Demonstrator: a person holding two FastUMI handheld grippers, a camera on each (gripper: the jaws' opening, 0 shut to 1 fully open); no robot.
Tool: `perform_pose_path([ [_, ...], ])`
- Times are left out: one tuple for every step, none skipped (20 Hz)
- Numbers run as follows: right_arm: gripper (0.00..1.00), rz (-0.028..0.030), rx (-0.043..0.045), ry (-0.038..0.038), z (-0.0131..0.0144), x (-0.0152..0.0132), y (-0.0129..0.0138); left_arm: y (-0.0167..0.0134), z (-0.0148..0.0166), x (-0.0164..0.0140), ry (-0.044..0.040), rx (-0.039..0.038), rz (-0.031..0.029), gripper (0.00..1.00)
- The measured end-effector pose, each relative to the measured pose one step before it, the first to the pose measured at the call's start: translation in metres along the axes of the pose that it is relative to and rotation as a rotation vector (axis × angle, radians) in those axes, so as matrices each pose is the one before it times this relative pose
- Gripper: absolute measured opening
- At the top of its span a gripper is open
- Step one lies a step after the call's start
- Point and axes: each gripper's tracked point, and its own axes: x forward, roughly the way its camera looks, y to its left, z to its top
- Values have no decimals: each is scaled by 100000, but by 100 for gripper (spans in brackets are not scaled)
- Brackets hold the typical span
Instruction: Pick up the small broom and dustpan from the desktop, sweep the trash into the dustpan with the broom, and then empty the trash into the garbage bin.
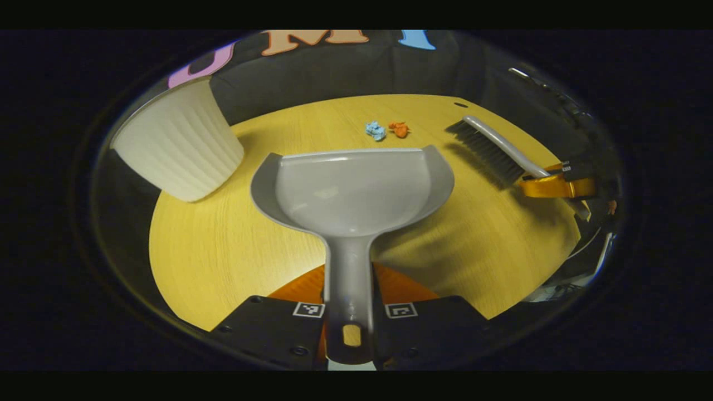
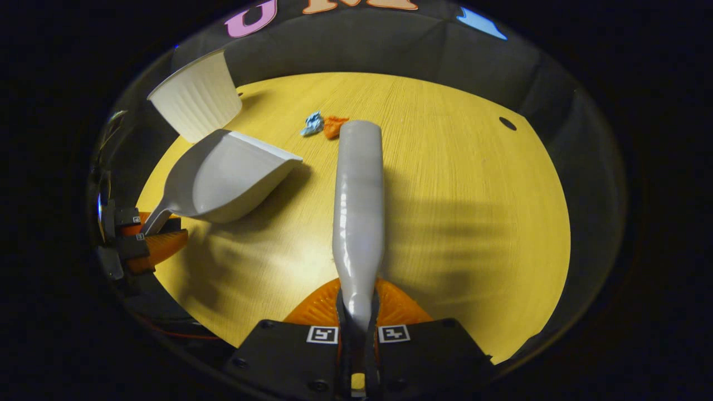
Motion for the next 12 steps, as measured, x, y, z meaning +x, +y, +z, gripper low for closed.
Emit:
perform_pose_path([
  [10, -1579, -451, -15, 1268, 205, -808, 251, 574, 647, 779, 3883, -835, 25],
  [12, -1730, -683, -1450, 1689, 130, -825, 281, 642, 608, -355, 3136, -1081, 27],
  [12, -1780, -1376, -1384, 1656, 457, -729, 222, -45, 231, 2173, 3126, -1107, 23],
  [12, -1578, -1753, 1498, 1346, 552, -629, 62, 208, 388, 699, 2250, -1291, 25],
  [12, -1749, -1152, -498, 1953, 523, -532, 191, -81, 23, 860, 1582, -664, 23],
  [12, -989, -2015, 0, 1714, 843, -453, 81, 22, 314, 1131, 1529, -828, 24],
  [12, -744, -1877, 2956, 1258, 911, -231, -42, 35, 437, 77, 247, -1412, 25],
  [12, -410, -2981, 1291, 1073, 974, -15, 47, -35, 362, 303, -59, -1314, 25],
  [12, -638, -3766, 1474, 1010, 834, -76, -88, -156, 228, 1031, -9, -1076, 27],
  [12, -182, -3443, 3303, 639, 511, -42, 183, -189, 157, 733, 874, -150, 27],
  [12, -17, -4386, 2585, 724, 410, 54, 122, -135, 84, 434, 1244, -262, 27],
  [12, 352, -5692, 2096, 514, 38, 87, 108, -218, 246, 1319, 735, -256, 25],
])
